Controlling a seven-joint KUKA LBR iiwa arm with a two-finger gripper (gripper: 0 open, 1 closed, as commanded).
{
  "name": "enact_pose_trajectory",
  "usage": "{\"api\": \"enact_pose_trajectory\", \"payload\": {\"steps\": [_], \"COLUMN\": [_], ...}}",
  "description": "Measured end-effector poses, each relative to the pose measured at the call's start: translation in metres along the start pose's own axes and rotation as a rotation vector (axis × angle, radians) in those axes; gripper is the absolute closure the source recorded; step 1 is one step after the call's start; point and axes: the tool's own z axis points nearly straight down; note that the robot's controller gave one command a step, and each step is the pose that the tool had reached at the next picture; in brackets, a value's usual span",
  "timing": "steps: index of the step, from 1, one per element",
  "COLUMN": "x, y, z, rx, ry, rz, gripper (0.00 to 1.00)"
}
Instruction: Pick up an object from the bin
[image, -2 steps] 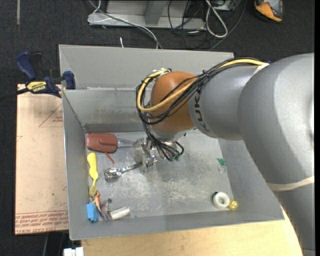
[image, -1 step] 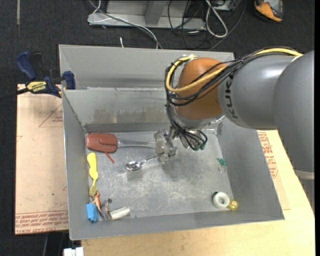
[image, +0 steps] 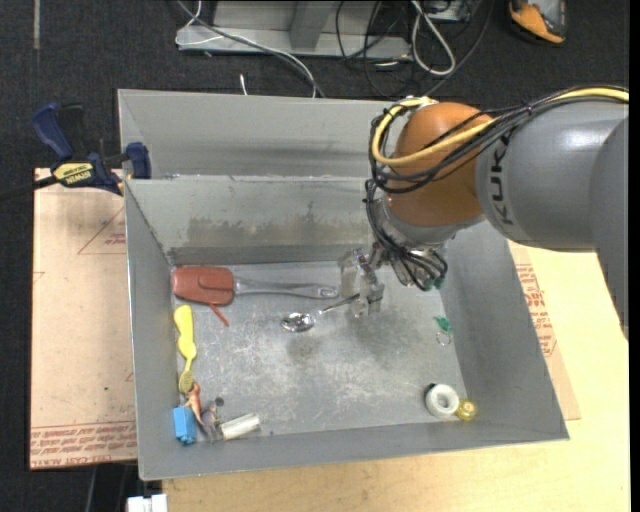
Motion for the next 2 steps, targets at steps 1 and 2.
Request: {"api": "enact_pose_trajectory", "payload": {"steps": [1,2], "x": [0.026,0.006], "y": [-0.045,-0.048], "z": [-0.022,-0.065], "rx": [-0.003,0.0], "ry": [-0.001,0.001], "rz": [0.003,-0.139], "gripper": [1.0,1.0]}}
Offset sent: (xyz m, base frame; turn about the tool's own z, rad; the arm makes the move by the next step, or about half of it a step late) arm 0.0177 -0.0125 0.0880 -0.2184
